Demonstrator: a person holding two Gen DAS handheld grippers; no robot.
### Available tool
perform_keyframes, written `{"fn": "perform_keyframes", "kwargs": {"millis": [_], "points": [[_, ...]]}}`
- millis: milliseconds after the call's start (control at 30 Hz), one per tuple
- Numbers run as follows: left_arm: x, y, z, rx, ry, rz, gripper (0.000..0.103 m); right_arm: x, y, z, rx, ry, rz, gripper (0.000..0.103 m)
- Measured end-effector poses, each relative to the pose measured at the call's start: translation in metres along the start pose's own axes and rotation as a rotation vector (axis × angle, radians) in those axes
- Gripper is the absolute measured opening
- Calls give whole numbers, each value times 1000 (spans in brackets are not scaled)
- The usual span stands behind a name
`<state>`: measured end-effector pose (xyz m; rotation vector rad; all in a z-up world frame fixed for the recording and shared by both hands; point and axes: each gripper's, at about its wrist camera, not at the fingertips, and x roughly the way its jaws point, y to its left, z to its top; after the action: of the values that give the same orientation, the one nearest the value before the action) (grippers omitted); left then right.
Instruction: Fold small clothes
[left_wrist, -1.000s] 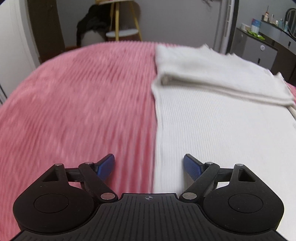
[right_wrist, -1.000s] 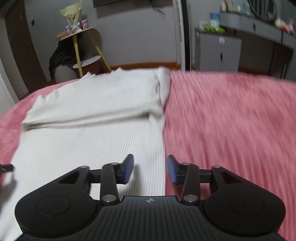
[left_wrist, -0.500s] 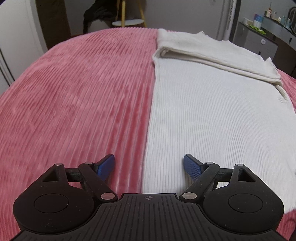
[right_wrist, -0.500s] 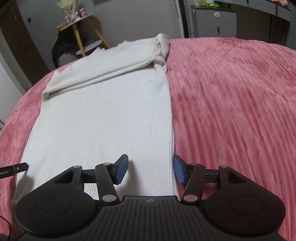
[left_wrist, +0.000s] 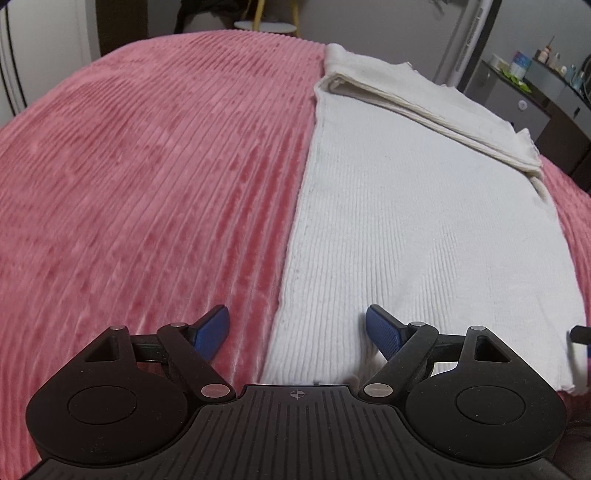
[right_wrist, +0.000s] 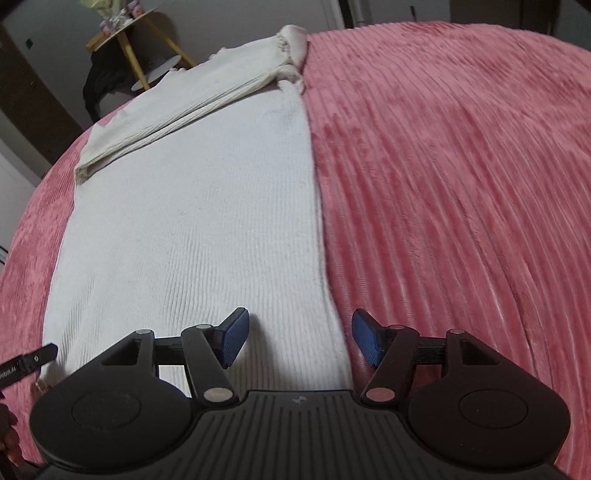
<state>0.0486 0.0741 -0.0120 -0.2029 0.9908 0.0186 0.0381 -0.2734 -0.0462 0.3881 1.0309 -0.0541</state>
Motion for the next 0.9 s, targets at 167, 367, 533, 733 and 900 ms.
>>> {"fn": "perform_keyframes", "kwargs": {"millis": [167,367,533,733,900], "points": [[0,7,0,-43,20,-31,81,-3,-8,0,26,20,8,62],[-1,11,2,-55,36,-50,67,5,-16,1,58,102,79,62],[-2,14,2,-44,51,-80,42,5,-21,3,46,112,94,44],[-4,22,3,-79,78,-146,19,0,-40,1,108,129,155,36],[0,31,4,-126,107,-170,28,-2,-43,-3,114,160,208,37]]}}
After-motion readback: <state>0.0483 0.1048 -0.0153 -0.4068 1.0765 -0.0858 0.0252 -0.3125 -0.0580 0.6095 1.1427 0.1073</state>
